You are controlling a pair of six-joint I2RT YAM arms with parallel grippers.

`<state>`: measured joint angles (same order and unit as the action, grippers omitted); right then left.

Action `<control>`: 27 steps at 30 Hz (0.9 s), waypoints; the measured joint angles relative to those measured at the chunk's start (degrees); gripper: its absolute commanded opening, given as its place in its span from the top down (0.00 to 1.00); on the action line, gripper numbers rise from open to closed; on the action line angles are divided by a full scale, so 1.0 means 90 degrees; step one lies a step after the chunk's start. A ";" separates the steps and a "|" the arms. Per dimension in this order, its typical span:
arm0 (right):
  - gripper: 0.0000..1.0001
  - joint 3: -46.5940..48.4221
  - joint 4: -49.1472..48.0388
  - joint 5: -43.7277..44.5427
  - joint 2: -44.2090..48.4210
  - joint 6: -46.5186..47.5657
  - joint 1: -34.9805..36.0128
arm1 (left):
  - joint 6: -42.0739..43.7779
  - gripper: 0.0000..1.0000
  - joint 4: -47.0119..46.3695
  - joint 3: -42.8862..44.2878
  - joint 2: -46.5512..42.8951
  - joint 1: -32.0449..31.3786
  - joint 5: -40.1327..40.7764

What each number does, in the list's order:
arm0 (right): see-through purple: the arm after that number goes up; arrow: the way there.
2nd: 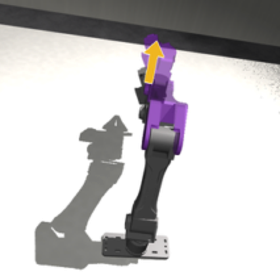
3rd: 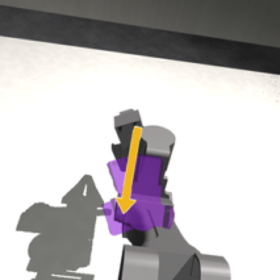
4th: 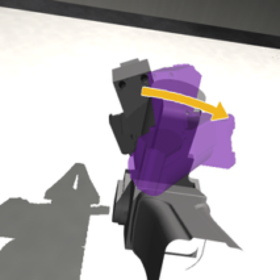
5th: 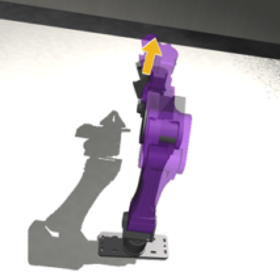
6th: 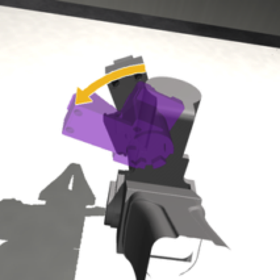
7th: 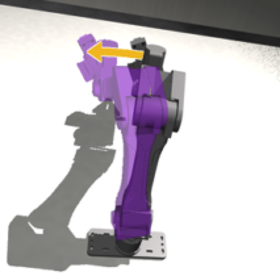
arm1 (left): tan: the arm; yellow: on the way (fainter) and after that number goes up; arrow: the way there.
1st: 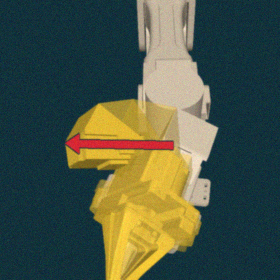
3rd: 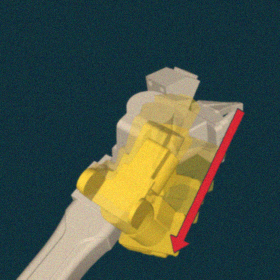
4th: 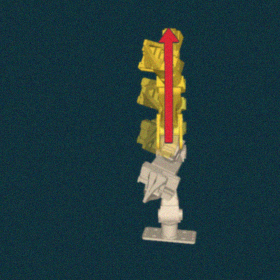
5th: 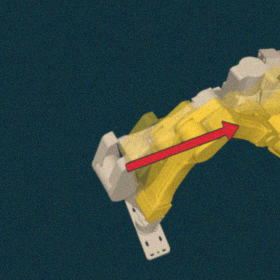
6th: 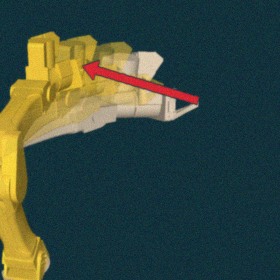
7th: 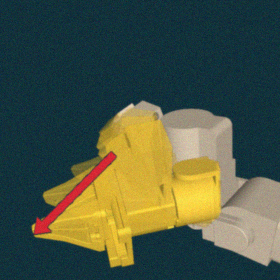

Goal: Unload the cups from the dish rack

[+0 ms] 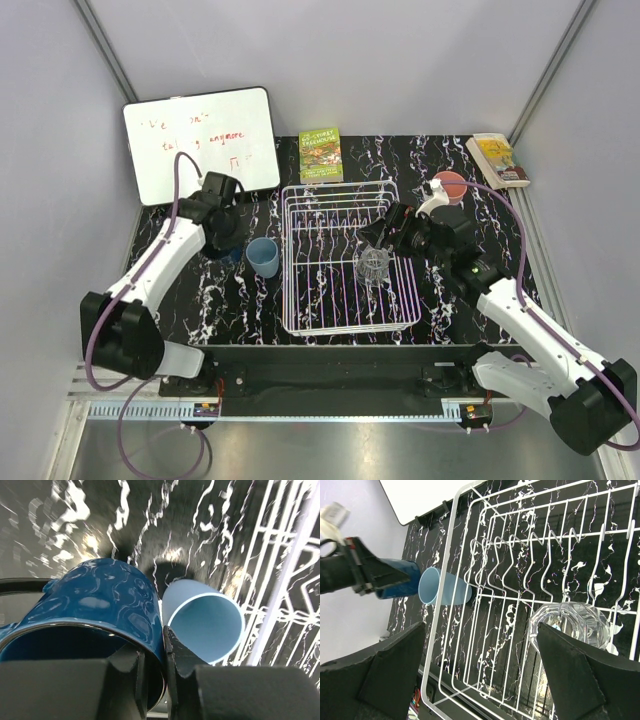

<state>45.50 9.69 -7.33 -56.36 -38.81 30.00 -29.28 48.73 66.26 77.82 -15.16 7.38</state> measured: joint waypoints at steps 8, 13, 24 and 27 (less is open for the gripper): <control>0.00 0.0000 0.0010 0.0000 0.0000 0.0005 0.0000 | -0.0083 1.00 -0.0279 -0.0345 0.0447 0.0138 -0.0379; 0.00 0.0000 0.0007 -0.0002 -0.0087 0.0007 0.0000 | -0.0085 1.00 -0.0367 -0.0466 0.0488 0.0168 -0.0398; 0.00 0.0002 0.0005 -0.0002 -0.0158 0.0010 0.0000 | -0.0134 1.00 -0.0651 -0.0911 0.0889 0.0236 -0.0440; 0.00 0.0000 0.0005 -0.0002 -0.0175 0.0019 0.0000 | -0.0134 1.00 -0.0719 -0.0964 0.0928 0.0236 -0.0471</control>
<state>45.50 9.74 -7.35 -57.93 -38.63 30.00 -30.48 42.26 57.58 86.17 -13.04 3.14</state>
